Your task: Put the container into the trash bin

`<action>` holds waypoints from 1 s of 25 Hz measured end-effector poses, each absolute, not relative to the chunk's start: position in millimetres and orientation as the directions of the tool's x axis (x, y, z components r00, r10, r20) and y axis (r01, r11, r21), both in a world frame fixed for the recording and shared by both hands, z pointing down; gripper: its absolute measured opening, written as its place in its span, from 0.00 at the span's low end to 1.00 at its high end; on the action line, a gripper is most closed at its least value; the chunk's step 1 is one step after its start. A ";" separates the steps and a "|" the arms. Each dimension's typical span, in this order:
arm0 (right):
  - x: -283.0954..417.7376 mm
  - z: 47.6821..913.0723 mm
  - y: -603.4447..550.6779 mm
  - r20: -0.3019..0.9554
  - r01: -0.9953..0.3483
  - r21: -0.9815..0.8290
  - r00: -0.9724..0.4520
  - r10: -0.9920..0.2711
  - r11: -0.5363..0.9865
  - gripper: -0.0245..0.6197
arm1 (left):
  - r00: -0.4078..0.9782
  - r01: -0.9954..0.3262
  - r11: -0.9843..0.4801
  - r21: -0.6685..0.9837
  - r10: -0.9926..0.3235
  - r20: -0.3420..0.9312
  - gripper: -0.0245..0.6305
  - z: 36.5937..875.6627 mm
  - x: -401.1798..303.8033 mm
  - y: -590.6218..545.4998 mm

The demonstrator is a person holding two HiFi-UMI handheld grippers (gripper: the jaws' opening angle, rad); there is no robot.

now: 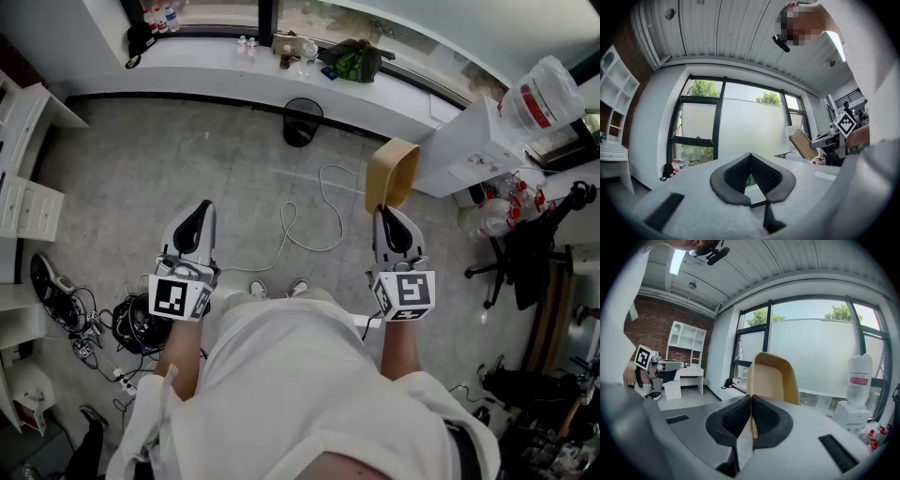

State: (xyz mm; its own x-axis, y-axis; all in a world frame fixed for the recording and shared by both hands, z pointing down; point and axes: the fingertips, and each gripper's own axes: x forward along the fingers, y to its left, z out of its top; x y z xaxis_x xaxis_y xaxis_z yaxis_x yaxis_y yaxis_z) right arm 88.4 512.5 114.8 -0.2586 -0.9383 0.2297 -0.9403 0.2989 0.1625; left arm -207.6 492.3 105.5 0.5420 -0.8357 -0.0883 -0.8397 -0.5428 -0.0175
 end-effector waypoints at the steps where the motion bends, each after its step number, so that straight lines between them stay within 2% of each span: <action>1: 88.0 115.9 512.4 0.232 -0.940 0.160 -0.262 -0.937 0.303 0.05 | 0.543 -0.839 -0.544 -0.017 -0.835 -0.087 0.07 105.9 -206.0 491.9; 9: 89.0 121.5 508.9 0.240 -0.934 0.151 -0.282 -0.929 0.323 0.05 | 0.548 -0.836 -0.548 -0.020 -0.833 -0.081 0.07 106.8 -197.6 488.4; 14: 89.7 121.6 505.9 0.214 -0.931 0.086 -0.331 -0.919 0.355 0.06 | 0.544 -0.839 -0.544 -0.015 -0.836 -0.072 0.07 110.7 -193.2 484.8; 25: 140.2 139.9 488.5 0.238 -0.930 0.056 -0.341 -0.909 0.363 0.06 | 0.538 -0.843 -0.537 -0.031 -0.842 -0.046 0.07 114.1 -143.8 467.1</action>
State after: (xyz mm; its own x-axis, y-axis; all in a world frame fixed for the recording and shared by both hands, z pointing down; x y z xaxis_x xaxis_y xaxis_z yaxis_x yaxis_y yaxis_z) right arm 140.2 488.5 139.9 -0.3409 -0.9094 0.2384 -0.9300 0.3632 0.0555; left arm -143.8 467.1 114.1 0.5377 -0.8419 -0.0456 -0.8432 -0.5368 -0.0307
